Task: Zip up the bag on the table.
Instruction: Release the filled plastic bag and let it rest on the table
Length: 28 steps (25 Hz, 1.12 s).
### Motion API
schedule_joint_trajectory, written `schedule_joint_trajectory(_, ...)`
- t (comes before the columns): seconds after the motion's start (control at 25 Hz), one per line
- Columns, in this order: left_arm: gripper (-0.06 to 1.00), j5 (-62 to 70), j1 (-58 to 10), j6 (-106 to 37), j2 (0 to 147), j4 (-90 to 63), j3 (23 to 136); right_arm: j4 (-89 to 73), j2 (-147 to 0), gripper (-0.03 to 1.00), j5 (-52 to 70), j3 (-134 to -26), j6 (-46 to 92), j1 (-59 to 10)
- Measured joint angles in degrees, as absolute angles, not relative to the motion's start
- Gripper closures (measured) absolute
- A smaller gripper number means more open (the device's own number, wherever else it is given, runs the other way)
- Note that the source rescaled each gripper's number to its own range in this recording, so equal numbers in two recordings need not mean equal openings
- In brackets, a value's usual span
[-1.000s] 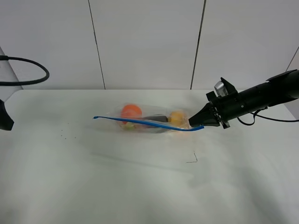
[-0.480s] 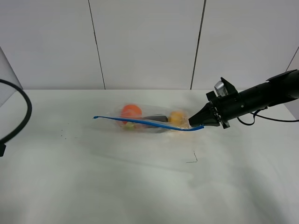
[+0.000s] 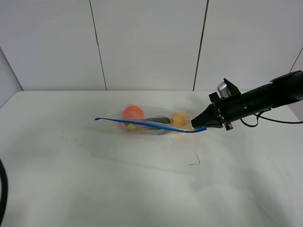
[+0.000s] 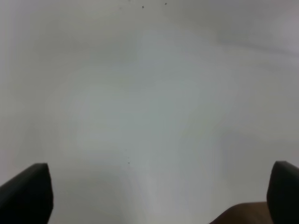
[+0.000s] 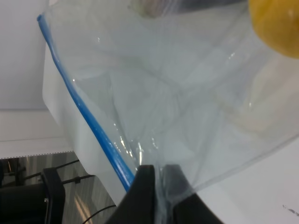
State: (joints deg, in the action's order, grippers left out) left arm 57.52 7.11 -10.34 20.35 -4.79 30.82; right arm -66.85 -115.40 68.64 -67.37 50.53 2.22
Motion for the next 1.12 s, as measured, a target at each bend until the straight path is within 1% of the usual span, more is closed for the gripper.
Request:
schedule_joint_trajectory(0.6,-0.05,60.43,7.11,-10.34,0.72,-5.17,28.68,-66.87,-115.40,0.97,68.69,-67.37,51.68,2.22)
schedule_joint_trajectory(1.12,-0.05,60.60,7.11,-9.72,-0.15,-5.00,28.68,-67.05,-115.40,0.97,68.74,-67.37,51.87,2.22)
